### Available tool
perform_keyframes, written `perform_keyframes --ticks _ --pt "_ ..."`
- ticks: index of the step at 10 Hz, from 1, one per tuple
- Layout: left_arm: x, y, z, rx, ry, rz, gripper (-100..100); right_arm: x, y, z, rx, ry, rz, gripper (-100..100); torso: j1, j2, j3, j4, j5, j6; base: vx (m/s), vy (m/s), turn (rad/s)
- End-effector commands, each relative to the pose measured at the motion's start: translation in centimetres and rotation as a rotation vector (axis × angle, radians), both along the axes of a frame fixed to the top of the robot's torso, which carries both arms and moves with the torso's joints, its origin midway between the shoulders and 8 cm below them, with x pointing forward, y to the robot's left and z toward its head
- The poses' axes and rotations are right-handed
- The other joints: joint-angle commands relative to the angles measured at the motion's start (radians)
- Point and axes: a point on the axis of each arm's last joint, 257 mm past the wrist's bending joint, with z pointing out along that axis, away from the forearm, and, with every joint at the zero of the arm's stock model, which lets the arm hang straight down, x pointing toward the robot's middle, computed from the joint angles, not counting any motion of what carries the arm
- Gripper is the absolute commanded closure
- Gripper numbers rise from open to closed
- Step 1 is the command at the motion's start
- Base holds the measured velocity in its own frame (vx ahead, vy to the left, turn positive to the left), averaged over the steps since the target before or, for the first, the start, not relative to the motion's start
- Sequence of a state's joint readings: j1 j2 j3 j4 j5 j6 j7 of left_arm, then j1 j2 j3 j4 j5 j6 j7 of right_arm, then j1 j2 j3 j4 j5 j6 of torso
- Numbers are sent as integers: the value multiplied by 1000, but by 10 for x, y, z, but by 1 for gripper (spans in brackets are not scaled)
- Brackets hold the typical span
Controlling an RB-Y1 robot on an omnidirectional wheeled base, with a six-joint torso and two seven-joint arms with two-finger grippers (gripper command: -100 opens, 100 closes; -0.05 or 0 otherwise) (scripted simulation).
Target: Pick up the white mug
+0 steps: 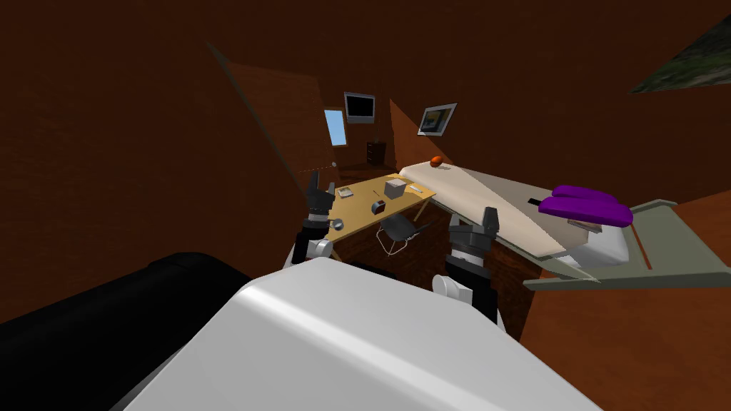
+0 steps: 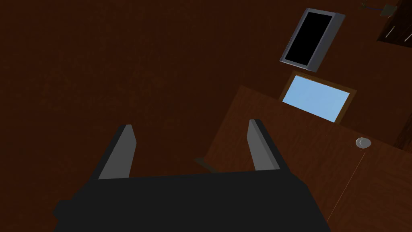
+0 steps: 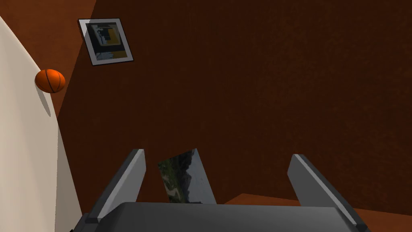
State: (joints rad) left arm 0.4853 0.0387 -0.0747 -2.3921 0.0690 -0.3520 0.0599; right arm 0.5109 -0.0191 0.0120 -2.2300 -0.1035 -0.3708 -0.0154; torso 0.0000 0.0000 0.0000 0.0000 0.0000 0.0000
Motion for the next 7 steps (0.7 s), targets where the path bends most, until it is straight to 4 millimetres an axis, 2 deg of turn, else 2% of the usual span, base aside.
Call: perform_keyframes --ticks 1,7 --pt "4 0 -10 46 26 0 -100 0 0 0 0 0 0 0 0 0 0 0 0 0 -38 -21 -25" --pt "28 19 -83 250 195 38 -100 0 0 0 0 0 0 0 -3 7 4 2 -1 0 -105 -51 -47"
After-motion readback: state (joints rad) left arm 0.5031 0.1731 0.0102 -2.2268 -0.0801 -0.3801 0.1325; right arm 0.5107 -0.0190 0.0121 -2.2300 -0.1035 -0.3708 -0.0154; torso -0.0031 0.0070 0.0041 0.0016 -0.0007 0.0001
